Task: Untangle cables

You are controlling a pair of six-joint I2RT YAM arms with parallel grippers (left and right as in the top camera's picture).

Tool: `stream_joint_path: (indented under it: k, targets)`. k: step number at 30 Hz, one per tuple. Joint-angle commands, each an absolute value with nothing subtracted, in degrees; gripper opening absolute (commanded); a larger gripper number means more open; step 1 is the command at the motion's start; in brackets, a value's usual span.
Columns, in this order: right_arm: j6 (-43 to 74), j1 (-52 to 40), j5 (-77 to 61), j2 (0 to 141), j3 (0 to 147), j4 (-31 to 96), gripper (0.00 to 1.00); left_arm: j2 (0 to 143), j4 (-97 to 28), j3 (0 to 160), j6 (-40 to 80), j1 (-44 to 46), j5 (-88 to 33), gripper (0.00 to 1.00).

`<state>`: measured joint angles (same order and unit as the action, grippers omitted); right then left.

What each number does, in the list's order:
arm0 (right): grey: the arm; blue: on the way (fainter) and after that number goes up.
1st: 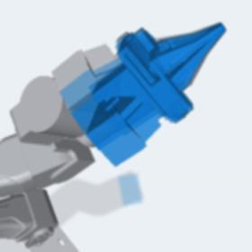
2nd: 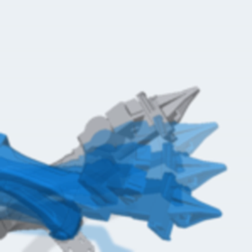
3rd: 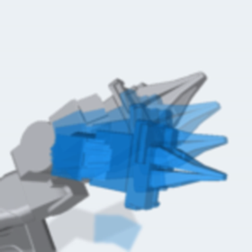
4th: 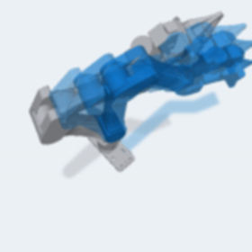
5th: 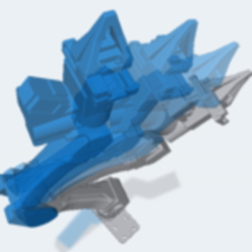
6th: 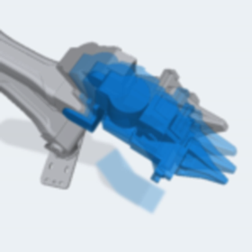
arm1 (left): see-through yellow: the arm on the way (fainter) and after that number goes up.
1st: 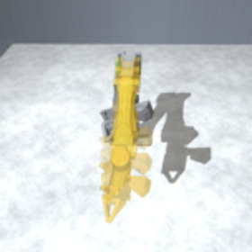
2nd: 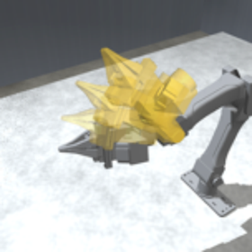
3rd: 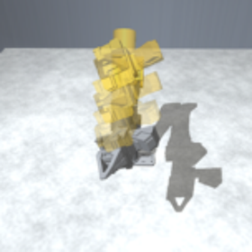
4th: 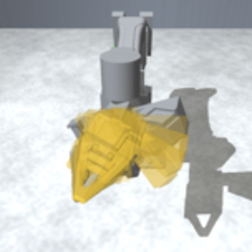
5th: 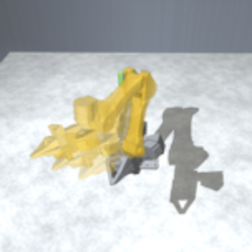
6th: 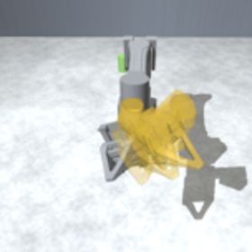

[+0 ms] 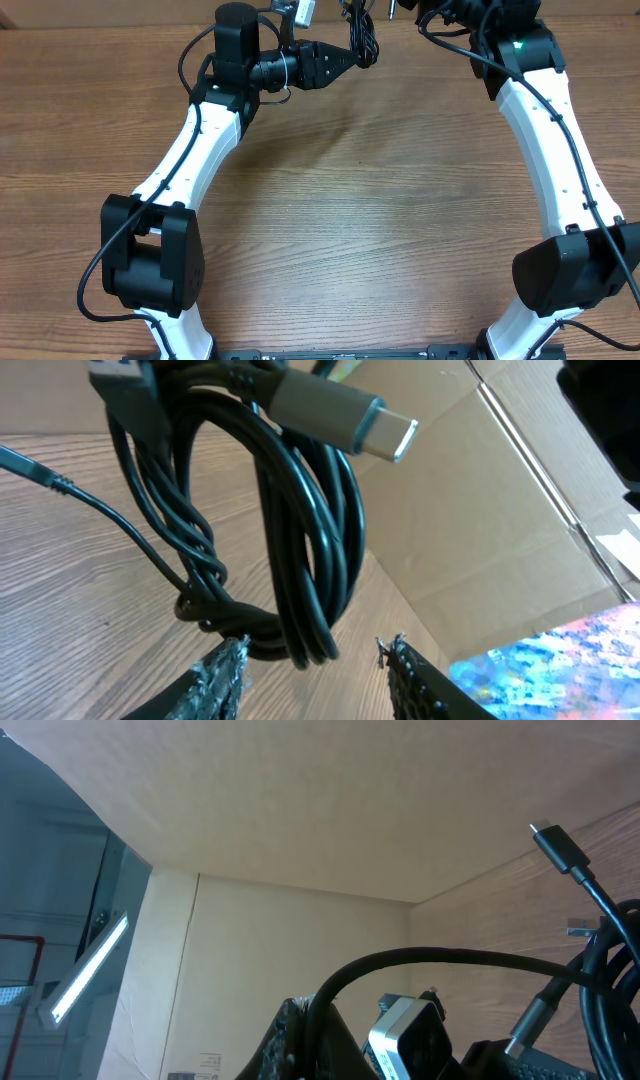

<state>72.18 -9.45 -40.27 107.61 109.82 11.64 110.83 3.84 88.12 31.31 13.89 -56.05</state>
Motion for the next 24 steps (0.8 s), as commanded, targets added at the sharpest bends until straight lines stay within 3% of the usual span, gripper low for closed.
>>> stream_joint_path:
  k: [1,17,21,24]
  targets:
    - [71.90,-9.43,-40.77,107.50,110.32,11.03,0.04,110.26,3.66,88.60,30.39,14.33,-54.61,0.47]
    - [72.62,-10.94,-40.77,107.50,110.32,11.03,0.04,110.26,3.68,88.60,30.44,14.96,-53.80,0.45]
    - [72.71,-10.94,-40.77,107.50,110.32,11.03,0.04,110.26,3.68,88.60,30.41,15.07,-53.76,0.38]
    - [72.69,-10.92,-40.77,107.50,110.32,11.03,0.04,110.26,3.68,88.60,30.41,15.07,-53.76,0.23]
